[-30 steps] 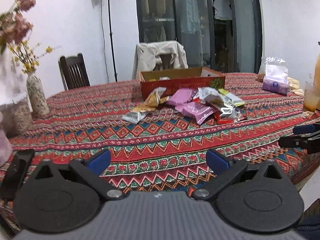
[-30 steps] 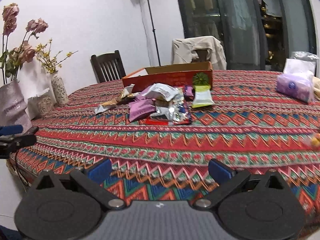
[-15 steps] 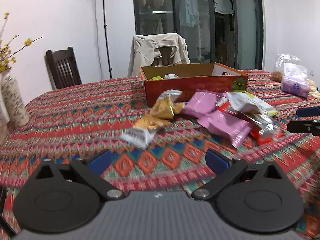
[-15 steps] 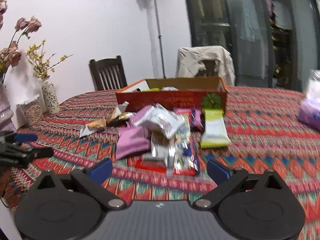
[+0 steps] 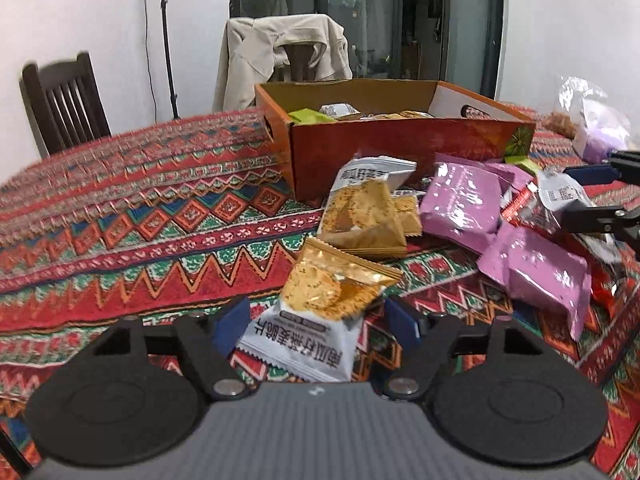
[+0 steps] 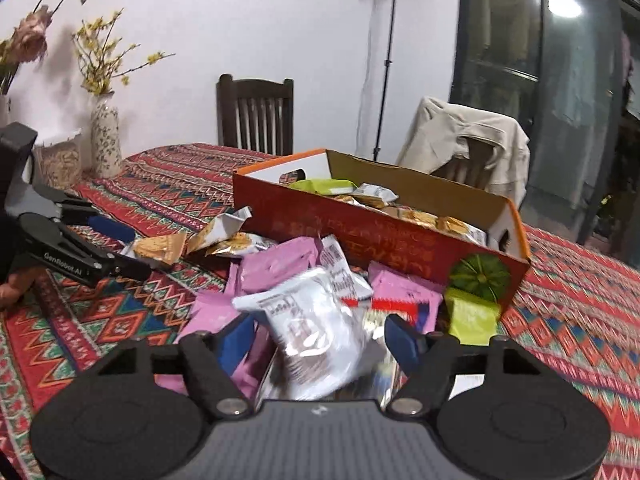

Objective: Organize snacks
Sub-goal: 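Grasp a cracker packet with the left gripper while the right grasps a white packet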

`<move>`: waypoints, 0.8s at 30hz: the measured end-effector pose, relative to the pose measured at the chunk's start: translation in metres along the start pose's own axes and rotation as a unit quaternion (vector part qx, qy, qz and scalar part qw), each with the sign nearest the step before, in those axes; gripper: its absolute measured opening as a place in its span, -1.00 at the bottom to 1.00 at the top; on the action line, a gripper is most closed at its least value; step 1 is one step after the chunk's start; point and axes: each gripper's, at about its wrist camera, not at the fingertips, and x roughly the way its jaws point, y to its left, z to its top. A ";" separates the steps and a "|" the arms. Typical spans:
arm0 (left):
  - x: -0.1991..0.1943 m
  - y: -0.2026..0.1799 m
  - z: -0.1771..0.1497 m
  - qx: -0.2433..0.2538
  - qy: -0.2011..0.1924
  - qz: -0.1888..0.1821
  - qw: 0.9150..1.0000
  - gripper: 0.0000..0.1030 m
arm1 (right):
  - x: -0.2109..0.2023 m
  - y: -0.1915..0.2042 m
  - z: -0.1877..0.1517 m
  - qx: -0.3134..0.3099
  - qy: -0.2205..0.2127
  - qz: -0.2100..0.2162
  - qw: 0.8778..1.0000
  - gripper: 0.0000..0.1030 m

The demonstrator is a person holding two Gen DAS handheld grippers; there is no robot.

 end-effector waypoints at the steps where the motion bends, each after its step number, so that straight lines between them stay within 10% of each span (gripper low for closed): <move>1: 0.001 0.001 -0.001 -0.005 -0.006 -0.004 1.000 0.46 | 0.003 -0.002 0.002 0.000 0.000 0.001 1.000 0.34; 6: -0.010 -0.007 -0.003 -0.002 -0.009 -0.001 1.000 -0.19 | 0.012 -0.010 0.004 0.029 0.014 0.015 0.999 -0.11; 24: -0.138 -0.089 -0.070 -0.097 -0.031 -0.039 0.994 -0.21 | -0.103 0.035 -0.066 0.123 0.020 -0.009 0.992 -0.14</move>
